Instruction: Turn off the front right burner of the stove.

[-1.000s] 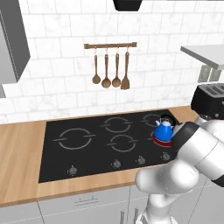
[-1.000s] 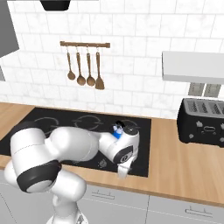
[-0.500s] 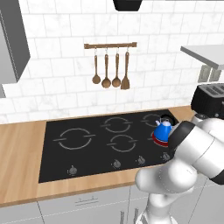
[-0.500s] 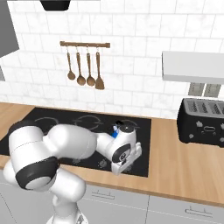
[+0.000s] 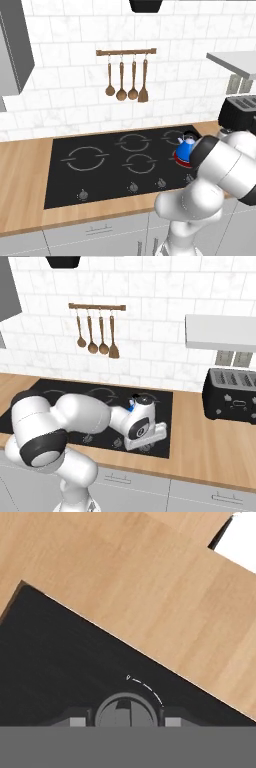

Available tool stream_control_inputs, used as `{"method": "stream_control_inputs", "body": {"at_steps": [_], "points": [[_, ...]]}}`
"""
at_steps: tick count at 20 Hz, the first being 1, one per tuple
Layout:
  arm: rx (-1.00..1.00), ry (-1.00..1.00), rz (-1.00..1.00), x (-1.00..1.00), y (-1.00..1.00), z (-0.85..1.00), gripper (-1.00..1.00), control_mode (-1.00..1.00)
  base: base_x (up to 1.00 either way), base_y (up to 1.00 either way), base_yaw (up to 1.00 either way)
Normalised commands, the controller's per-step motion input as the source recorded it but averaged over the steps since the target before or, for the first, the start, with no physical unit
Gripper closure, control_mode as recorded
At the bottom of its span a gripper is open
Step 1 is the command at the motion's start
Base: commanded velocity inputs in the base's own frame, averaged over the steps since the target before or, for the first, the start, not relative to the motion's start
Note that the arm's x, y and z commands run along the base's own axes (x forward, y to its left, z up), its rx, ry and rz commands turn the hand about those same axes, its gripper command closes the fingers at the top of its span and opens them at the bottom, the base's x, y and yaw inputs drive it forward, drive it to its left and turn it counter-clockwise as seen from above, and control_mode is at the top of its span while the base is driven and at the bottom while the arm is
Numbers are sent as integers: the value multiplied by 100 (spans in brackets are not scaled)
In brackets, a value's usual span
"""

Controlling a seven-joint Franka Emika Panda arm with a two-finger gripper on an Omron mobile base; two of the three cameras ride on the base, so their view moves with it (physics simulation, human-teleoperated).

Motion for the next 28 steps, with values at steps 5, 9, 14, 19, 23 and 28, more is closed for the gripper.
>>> {"method": "stream_control_inputs", "body": {"at_steps": [5, 9, 14, 19, 23, 28], "points": [[8, 4, -47, -5, 0, -5, 100, -100, 0, 0, 0], [8, 2, -49, -6, 0, -7, 100, -100, 0, 0, 0], [6, 0, -51, -3, 0, -7, 100, -100, 0, 0, 0], [3, 0, -56, -3, 0, -6, 100, -100, 0, 0, 0], [2, 0, -60, -1, 0, -6, 100, -100, 0, 0, 0], [0, 0, -64, 0, 0, -7, 100, -100, 0, 0, 0]]}}
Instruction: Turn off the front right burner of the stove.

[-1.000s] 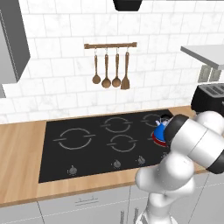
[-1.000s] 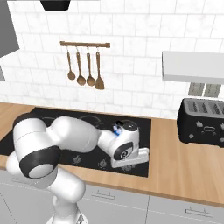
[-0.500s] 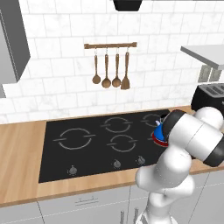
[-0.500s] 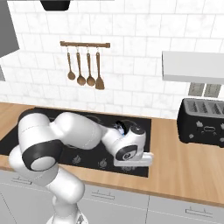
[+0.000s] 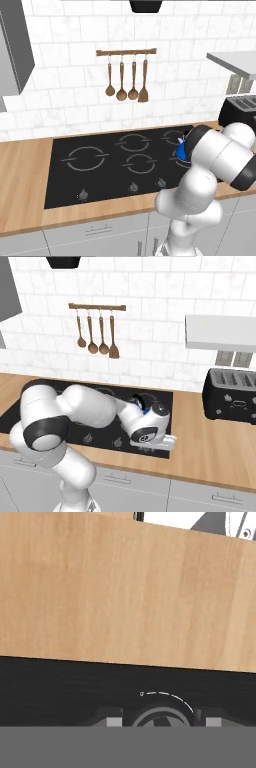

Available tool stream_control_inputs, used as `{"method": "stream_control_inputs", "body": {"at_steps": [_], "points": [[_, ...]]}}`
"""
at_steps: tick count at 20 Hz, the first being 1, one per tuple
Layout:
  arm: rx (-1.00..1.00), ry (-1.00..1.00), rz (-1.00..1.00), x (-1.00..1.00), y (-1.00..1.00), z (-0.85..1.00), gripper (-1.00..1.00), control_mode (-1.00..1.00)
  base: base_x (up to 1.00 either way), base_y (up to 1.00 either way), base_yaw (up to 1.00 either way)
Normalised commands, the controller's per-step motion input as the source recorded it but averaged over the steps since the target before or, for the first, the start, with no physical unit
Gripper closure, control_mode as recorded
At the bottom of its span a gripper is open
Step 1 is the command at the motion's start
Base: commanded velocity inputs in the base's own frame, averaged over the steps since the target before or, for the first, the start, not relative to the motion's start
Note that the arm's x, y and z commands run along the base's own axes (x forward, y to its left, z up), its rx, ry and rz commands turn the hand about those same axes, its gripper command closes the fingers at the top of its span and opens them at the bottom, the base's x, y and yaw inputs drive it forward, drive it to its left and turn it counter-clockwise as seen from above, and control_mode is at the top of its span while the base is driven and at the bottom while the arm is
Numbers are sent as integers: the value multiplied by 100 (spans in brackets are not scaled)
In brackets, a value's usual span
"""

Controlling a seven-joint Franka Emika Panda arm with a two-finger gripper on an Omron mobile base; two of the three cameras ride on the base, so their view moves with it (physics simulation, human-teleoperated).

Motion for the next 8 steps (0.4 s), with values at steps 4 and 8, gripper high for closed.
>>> {"method": "stream_control_inputs", "body": {"at_steps": [4, 8], "points": [[0, 0, -20, -15, 1, 0, 100, -100, 0, 0, 0], [0, 0, 0, 0, 0, 0, 100, -100, 0, 0, 0]]}}
